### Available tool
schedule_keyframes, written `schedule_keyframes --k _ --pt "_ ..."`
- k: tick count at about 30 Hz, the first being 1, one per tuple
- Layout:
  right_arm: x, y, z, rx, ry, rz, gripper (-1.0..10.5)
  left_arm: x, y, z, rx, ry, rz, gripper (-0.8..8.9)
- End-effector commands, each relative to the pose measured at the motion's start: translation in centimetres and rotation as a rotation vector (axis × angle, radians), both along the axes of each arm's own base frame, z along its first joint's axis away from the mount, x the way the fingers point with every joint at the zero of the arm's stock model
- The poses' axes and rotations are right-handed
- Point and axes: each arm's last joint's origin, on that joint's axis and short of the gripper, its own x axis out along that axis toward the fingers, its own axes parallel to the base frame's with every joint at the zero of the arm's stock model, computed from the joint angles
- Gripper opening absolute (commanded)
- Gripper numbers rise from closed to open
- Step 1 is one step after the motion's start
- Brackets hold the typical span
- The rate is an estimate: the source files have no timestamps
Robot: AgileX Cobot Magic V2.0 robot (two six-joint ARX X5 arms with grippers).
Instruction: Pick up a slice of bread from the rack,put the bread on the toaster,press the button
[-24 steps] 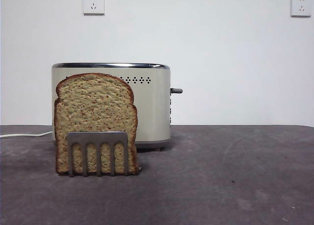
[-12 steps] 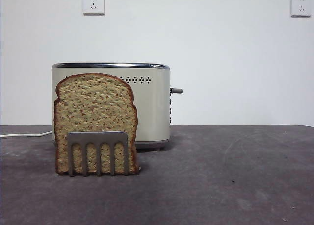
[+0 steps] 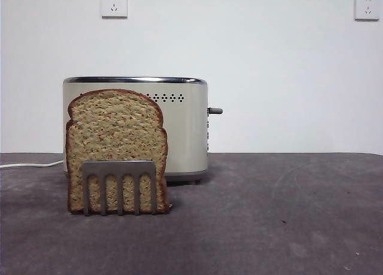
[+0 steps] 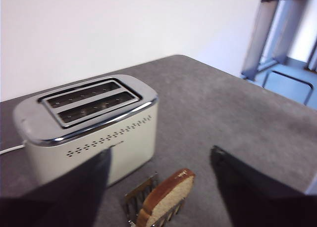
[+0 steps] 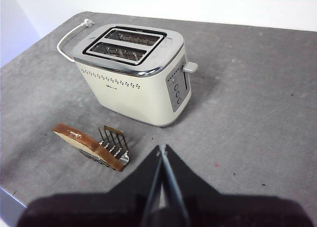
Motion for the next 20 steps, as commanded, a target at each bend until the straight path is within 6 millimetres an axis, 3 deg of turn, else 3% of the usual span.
schedule_keyframes --k 1,11,16,20 --pt "0.1 0.0 0.0 -0.006 -0.003 0.007 -0.1 0.4 -0.3 0.3 0.054 -0.039 -0.057 6.74" --pt "0.7 0.1 -0.2 -0.009 0.021 0.007 -0.1 4.1 -3.0 3.0 0.258 -0.041 -0.252 6.74" --pt "0.7 0.1 -0.3 -0.015 0.02 0.01 -0.1 7.0 -6.0 3.3 0.455 0.009 -0.316 6.74" --pt "0.7 0.1 -0.3 -0.018 0.018 0.012 -0.1 8.8 -8.8 2.4 0.61 0.023 -0.387 6.73"
